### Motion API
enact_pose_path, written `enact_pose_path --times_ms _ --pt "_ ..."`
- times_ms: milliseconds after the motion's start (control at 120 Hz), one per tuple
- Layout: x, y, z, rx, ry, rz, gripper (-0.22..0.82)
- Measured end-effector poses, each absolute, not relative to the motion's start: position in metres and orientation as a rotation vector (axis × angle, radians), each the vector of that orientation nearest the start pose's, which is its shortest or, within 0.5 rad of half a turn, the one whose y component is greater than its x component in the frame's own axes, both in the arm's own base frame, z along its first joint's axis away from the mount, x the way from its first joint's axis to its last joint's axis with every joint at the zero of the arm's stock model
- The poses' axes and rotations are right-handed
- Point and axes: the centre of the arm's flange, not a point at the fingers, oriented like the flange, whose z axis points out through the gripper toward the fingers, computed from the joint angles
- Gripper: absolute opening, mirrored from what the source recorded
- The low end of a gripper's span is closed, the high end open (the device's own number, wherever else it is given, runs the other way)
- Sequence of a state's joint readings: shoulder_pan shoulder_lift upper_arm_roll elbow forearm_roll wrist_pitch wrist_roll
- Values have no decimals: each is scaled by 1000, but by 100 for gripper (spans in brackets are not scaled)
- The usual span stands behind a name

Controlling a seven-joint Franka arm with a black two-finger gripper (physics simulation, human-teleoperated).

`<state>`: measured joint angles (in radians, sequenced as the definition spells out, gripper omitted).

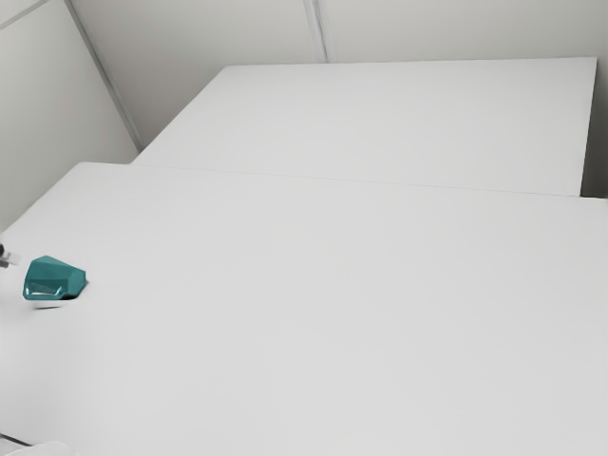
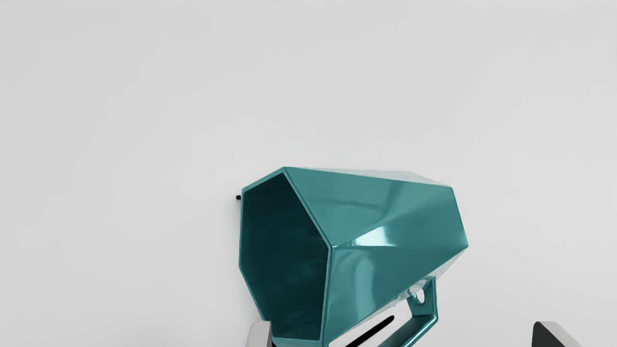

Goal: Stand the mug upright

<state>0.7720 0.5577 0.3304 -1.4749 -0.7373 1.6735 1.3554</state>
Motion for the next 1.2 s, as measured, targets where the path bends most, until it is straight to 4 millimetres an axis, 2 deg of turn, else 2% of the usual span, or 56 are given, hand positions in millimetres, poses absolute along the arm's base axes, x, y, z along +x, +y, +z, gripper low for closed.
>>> enact_pose_path --times_ms 517,967,1067,1200 --pt "407 542 313 -3651 -50 -642 59" --pt "432 527 297 -3699 -91 -615 59" --pt "434 524 296 -3705 -97 -613 54" --pt "435 524 296 -3708 -111 -609 42"
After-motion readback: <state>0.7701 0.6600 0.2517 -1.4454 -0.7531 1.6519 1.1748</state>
